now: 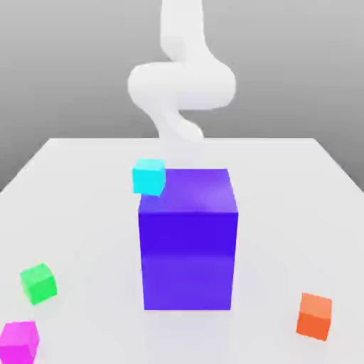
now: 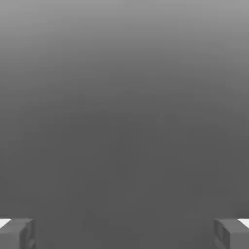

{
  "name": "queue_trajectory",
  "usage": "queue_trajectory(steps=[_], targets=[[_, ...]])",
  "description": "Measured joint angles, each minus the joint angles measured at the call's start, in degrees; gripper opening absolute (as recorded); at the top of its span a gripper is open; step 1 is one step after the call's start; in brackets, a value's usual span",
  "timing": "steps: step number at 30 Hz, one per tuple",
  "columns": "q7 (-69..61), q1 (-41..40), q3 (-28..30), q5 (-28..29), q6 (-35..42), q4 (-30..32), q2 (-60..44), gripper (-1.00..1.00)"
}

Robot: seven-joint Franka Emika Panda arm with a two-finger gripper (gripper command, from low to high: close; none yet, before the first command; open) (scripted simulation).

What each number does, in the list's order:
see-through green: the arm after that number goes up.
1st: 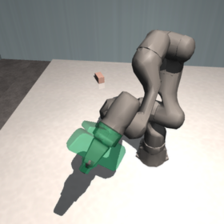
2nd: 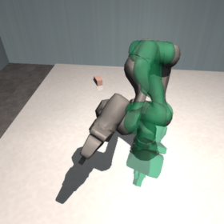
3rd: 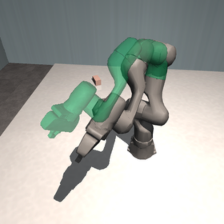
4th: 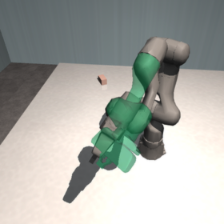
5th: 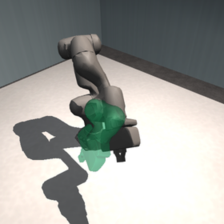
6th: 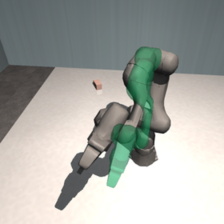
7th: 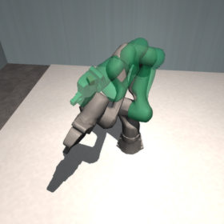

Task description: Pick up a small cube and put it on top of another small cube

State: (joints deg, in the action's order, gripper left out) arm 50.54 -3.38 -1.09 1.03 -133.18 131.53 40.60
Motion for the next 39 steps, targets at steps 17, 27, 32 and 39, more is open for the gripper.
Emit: queue_trajectory(steps=[17,27,32,39], targets=[[32.2,-16.5,-0.2,7.2,-9.5,-1.7,-35.7,0.0],[44.3,-21.9,2.8,1.8,-15.6,-2.5,-55.9,0.0],[46.4,-24.3,2.8,-2.6,-20.4,-3.6,-66.0,0.0],[46.4,-24.7,2.4,-2.9,-24.6,-4.7,-71.4,-1.0]])
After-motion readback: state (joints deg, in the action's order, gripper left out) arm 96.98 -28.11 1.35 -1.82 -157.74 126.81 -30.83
